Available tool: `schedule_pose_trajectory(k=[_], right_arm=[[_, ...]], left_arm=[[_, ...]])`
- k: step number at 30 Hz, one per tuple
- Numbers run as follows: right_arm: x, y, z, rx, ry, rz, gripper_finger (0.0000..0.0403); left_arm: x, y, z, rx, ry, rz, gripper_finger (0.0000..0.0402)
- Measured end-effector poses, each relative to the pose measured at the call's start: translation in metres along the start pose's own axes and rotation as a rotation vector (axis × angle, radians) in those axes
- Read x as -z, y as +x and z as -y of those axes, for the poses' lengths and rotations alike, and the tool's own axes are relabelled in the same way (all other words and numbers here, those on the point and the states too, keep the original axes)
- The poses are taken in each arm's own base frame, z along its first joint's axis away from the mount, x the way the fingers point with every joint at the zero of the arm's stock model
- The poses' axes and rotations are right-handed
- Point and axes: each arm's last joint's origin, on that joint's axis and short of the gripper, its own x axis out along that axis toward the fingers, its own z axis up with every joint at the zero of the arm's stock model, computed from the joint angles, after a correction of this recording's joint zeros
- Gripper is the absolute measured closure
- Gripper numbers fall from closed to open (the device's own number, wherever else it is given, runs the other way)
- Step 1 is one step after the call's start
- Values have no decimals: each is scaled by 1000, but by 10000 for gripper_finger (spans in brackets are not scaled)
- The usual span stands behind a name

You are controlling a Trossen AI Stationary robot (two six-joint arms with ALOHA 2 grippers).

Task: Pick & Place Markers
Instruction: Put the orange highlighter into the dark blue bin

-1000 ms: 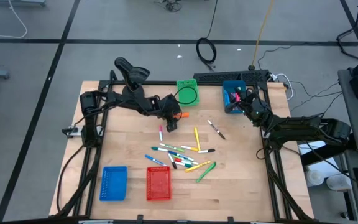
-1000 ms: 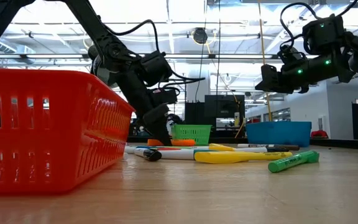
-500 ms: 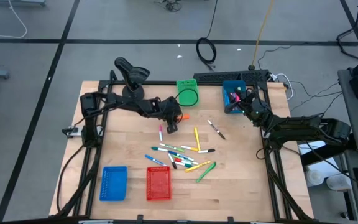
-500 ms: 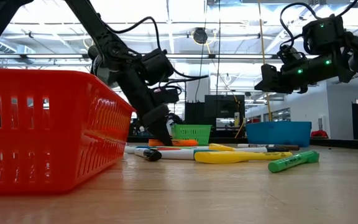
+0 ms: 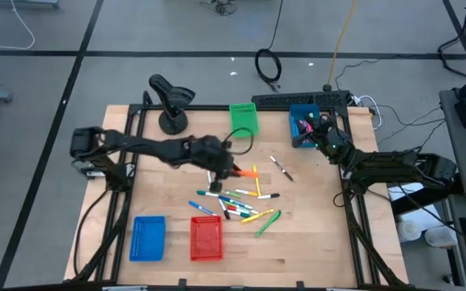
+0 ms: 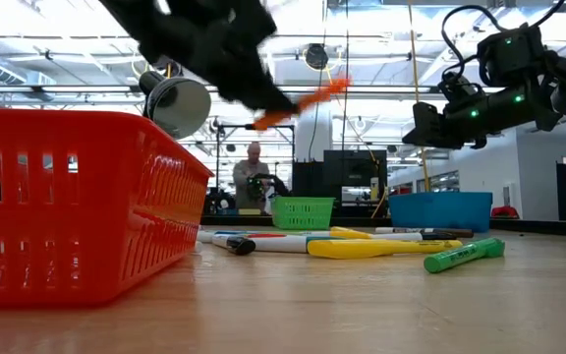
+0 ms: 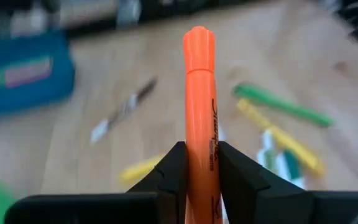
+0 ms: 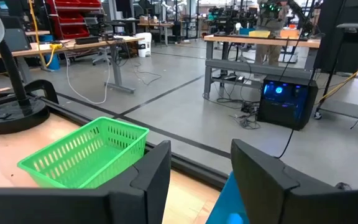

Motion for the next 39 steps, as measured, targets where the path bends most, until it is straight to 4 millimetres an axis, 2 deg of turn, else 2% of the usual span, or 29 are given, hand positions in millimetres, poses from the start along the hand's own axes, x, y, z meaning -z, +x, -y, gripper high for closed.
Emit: schedule_pose_trajectory(k=[2,4,6,9,12,15,21,27,33,39], right_arm=[[0,0,-1,-26,20,-4,247],[0,0,-2,-79,32,-3,247],[-2,0,-4,-141,49,11,247],[-6,-1,-7,-250,63,44,248],[-12,-4,-14,-417,70,97,248],[-19,-8,-26,-559,66,151,248],[-35,-14,-70,-780,-34,216,241],[-52,-17,-120,-935,-60,253,200],[-52,-10,-161,-1015,-73,223,167],[-52,-3,-191,-1054,-67,232,162]], left_arm=[[-3,-10,1,-27,44,123,332],[-1,-18,-6,-102,46,259,332],[14,-25,-13,-145,6,353,332],[34,-34,-18,-86,-39,542,332],[42,-46,-16,-37,-39,720,332],[43,-49,-14,-21,-32,805,332],[36,-39,-14,-7,-44,760,332],[27,-32,-11,6,-27,715,329],[23,-28,-5,27,-9,702,331],[25,-26,-3,30,-1,670,331]])
